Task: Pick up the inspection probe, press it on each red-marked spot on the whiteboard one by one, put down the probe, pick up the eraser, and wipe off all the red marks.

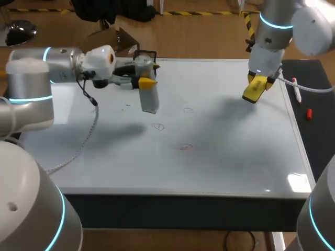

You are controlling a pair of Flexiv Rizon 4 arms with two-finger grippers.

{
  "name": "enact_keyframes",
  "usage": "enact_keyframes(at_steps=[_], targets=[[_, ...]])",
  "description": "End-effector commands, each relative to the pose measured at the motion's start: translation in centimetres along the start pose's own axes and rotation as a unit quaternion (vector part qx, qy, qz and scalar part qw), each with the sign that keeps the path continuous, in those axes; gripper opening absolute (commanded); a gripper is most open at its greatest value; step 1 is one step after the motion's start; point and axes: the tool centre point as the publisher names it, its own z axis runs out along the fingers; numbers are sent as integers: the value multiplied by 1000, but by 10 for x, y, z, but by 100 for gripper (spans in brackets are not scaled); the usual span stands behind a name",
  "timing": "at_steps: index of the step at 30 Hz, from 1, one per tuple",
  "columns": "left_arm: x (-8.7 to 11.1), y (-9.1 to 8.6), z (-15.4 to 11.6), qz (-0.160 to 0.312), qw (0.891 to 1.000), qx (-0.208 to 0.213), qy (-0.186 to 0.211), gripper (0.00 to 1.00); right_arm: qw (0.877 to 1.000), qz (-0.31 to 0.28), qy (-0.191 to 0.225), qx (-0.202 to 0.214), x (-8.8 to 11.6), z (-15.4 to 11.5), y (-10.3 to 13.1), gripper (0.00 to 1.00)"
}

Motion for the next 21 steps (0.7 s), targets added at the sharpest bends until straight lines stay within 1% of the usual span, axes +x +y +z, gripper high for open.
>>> enact_keyframes(at_steps=[1, 7, 13, 21], targets=[[-5, 12, 12, -1, 1000, -4, 19, 0, 1000, -1, 1, 1, 0, -1, 0, 0], [-5, 29, 22, -9, 999, -14, 34, 0, 1000, -1, 1, 1, 0, -1, 0, 0], [-4, 42, 21, -21, 999, -16, 36, 0, 1000, -1, 1, 1, 0, -1, 0, 0], [0, 52, 17, -28, 999, -9, 37, 0, 1000, -1, 1, 1, 0, -1, 0, 0]])
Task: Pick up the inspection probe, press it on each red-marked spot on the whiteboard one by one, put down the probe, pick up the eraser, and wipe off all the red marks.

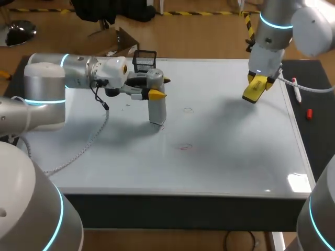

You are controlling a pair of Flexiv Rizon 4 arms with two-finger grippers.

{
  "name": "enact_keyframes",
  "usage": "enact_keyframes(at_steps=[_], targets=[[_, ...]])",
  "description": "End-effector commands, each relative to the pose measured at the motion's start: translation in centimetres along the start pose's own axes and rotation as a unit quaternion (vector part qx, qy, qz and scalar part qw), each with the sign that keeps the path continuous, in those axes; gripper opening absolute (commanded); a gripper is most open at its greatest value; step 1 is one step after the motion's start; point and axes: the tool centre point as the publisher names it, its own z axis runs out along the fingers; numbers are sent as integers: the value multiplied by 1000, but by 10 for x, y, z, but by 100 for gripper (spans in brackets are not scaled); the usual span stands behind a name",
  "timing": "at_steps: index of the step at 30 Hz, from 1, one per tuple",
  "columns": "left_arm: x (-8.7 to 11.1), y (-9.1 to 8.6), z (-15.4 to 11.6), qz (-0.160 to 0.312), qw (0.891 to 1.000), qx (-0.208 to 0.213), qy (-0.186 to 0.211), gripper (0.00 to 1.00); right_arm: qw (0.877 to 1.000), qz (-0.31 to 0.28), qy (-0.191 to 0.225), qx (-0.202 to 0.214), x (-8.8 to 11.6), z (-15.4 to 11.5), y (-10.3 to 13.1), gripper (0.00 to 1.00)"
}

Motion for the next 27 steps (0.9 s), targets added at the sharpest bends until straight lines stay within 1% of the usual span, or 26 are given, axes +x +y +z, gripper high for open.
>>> enact_keyframes(at_steps=[1, 7, 18, 27], targets=[[-1, 6, -1, 1, 1000, 3, 3, 0, 1000, -1, 1, 1, 0, -1, 0, 0], [0, 12, -2, -1, 1000, 6, 2, 0, 1000, -1, 1, 1, 0, -1, 0, 0], [0, 16, -1, -3, 1000, 0, 12, 0, 1000, -1, 1, 1, 0, -1, 0, 0], [-1, 20, -2, -7, 1000, -3, 12, 0, 1000, -1, 1, 1, 0, -1, 0, 0]])
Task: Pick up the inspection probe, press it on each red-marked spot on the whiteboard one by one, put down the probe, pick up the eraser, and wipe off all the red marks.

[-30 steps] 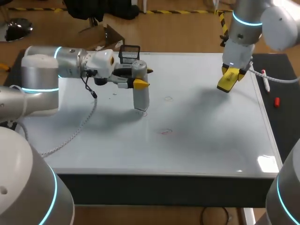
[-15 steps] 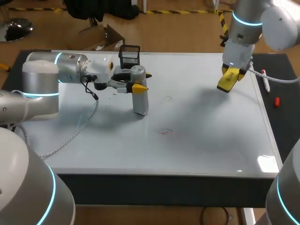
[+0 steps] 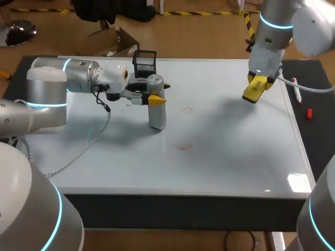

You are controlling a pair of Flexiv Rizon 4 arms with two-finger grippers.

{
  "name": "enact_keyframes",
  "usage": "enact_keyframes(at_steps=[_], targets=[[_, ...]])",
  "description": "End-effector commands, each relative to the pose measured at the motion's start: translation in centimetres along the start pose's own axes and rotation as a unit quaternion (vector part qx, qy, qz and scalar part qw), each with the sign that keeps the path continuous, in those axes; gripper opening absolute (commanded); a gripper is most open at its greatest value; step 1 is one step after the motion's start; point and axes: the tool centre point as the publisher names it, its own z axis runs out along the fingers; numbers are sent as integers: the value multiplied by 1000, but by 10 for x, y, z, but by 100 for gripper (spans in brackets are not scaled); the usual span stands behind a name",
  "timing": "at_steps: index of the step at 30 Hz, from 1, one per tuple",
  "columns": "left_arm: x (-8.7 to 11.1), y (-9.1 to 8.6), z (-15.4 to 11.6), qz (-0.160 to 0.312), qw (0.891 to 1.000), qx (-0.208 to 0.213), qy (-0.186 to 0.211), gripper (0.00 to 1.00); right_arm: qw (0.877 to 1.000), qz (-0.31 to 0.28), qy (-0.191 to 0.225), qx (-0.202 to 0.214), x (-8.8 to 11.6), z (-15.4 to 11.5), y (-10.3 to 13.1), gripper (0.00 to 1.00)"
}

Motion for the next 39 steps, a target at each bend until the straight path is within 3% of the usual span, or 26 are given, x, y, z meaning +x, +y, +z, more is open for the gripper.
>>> enact_keyframes(at_steps=[1, 22, 34, 39], targets=[[-1, 1, -1, -1, 1000, 1, 1, 0, 1000, -1, 1, 1, 0, -1, 0, 0], [4, 6, 1, -7, 1000, -5, 8, 0, 1000, -1, 1, 1, 0, -1, 0, 0], [8, -38, 0, 35, 999, 17, -2, 0, 1000, -1, 1, 1, 0, -1, 0, 0], [3, -49, -7, 26, 999, 34, -15, 0, 1000, -1, 1, 1, 0, -1, 0, 0]])
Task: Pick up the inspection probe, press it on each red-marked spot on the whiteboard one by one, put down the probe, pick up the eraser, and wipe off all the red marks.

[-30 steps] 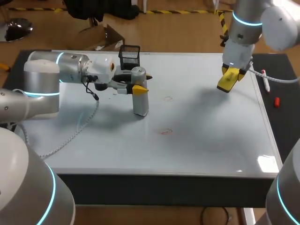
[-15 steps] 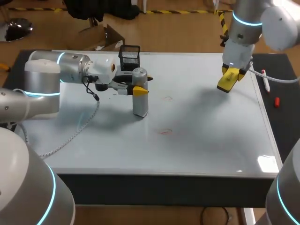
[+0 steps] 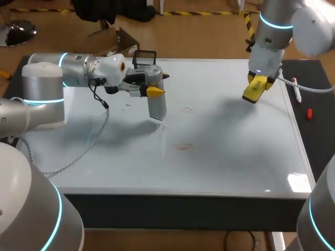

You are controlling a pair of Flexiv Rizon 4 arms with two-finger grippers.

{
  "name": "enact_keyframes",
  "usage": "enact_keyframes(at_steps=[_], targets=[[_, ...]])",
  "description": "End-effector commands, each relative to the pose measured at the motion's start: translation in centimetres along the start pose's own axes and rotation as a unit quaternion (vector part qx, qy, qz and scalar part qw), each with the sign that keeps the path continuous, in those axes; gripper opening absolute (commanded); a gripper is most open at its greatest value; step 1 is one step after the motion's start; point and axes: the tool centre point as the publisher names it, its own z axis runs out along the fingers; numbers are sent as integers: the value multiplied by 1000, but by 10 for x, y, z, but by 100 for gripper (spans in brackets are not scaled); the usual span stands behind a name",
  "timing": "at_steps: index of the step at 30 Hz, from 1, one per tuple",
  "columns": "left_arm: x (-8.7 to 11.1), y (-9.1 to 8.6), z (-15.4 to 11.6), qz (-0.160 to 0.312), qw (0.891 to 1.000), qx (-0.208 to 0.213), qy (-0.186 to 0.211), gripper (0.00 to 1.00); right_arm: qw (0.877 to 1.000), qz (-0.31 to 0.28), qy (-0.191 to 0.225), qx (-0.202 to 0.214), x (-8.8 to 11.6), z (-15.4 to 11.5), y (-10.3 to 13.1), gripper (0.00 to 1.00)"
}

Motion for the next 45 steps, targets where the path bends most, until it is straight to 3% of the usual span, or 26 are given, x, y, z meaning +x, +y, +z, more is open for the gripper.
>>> enact_keyframes(at_steps=[1, 10, 23, 33, 45], targets=[[0, -12, -8, -12, 1000, 7, -19, 0, 1000, -1, 2, 1, 0, -1, 0, 0], [-35, -38, -67, 20, 995, -15, -96, 0, 1000, -1, 2, 1, 0, -1, 0, 0], [-80, -68, -157, 59, 978, -52, -195, 0, 1000, -1, 2, 1, 0, -1, 0, 0], [-96, -63, -201, 49, 969, -47, -238, 0, 1000, -1, 2, 1, 0, -1, 0, 0], [-103, -65, -229, 49, 961, -28, -269, 0, 1000, -1, 2, 1, 0, -1, 0, 0]])
